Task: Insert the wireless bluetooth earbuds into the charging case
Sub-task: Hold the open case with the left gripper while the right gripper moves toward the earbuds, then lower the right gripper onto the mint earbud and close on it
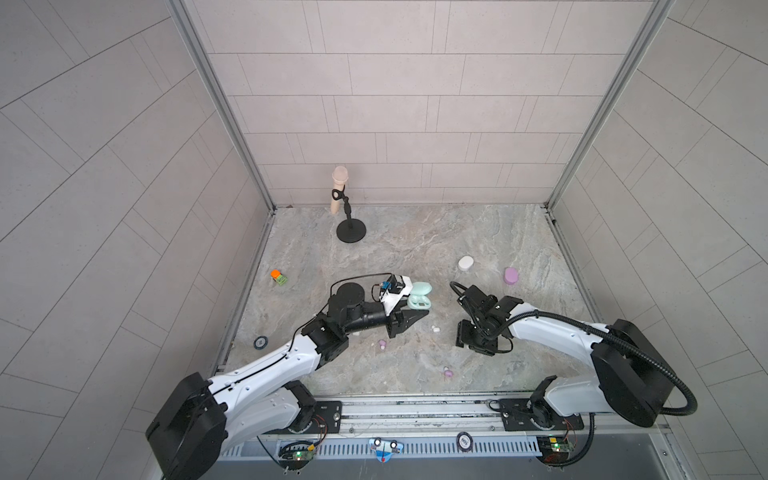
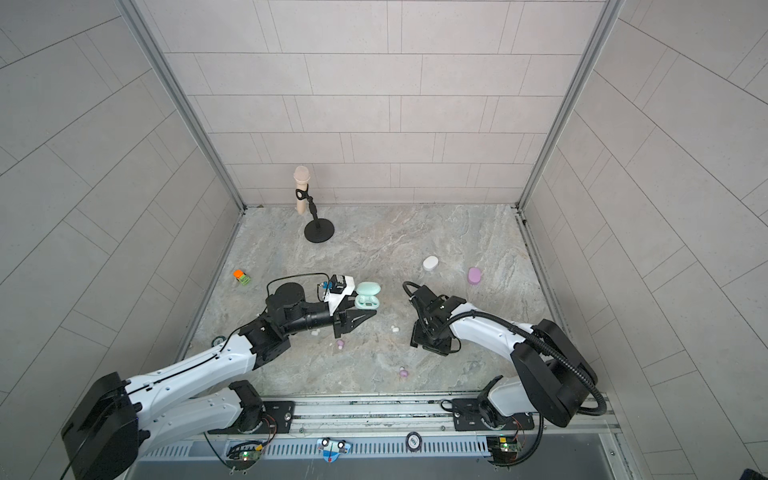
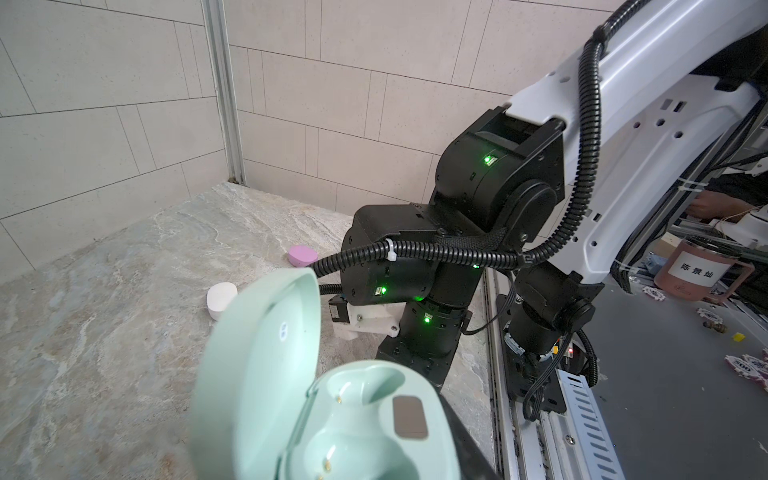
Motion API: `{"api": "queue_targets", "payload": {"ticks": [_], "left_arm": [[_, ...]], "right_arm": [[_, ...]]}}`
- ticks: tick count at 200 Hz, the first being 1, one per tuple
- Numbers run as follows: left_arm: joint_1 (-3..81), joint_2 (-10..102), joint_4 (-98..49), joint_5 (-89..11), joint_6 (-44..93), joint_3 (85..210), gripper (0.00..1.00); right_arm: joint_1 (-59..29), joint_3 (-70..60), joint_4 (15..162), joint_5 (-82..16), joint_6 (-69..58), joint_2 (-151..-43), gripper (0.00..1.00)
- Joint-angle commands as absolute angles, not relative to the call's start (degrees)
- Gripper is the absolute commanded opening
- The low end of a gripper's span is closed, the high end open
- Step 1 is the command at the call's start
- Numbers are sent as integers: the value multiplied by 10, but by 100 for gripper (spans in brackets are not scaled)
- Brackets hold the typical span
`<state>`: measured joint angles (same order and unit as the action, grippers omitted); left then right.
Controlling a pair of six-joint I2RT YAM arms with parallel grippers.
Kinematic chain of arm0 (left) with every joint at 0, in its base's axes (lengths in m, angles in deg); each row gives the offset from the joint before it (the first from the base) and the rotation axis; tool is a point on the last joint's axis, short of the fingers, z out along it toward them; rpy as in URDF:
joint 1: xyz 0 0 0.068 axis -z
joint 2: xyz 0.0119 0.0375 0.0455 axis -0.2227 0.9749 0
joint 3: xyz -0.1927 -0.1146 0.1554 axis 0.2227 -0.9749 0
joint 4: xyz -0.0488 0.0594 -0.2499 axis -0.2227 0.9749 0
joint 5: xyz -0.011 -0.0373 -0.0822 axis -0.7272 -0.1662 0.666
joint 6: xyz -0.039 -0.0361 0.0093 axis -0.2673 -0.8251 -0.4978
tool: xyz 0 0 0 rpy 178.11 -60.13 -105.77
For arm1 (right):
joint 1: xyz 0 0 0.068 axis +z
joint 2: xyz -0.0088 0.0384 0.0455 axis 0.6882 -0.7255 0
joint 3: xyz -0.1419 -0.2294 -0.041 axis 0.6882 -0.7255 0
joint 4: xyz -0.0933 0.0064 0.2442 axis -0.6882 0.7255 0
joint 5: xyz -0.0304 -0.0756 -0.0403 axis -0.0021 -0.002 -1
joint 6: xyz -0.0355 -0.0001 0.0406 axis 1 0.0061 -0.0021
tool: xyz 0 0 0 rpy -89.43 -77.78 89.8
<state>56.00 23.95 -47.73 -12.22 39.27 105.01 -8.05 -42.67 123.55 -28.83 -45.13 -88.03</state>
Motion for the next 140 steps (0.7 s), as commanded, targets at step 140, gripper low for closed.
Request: {"api": "queue_targets", "payload": {"ticks": [140], "left_arm": [[558, 227, -484, -121, 398, 1051, 0]], "right_arm": [[-80, -370, 1258, -282, -455, -869, 63]]}}
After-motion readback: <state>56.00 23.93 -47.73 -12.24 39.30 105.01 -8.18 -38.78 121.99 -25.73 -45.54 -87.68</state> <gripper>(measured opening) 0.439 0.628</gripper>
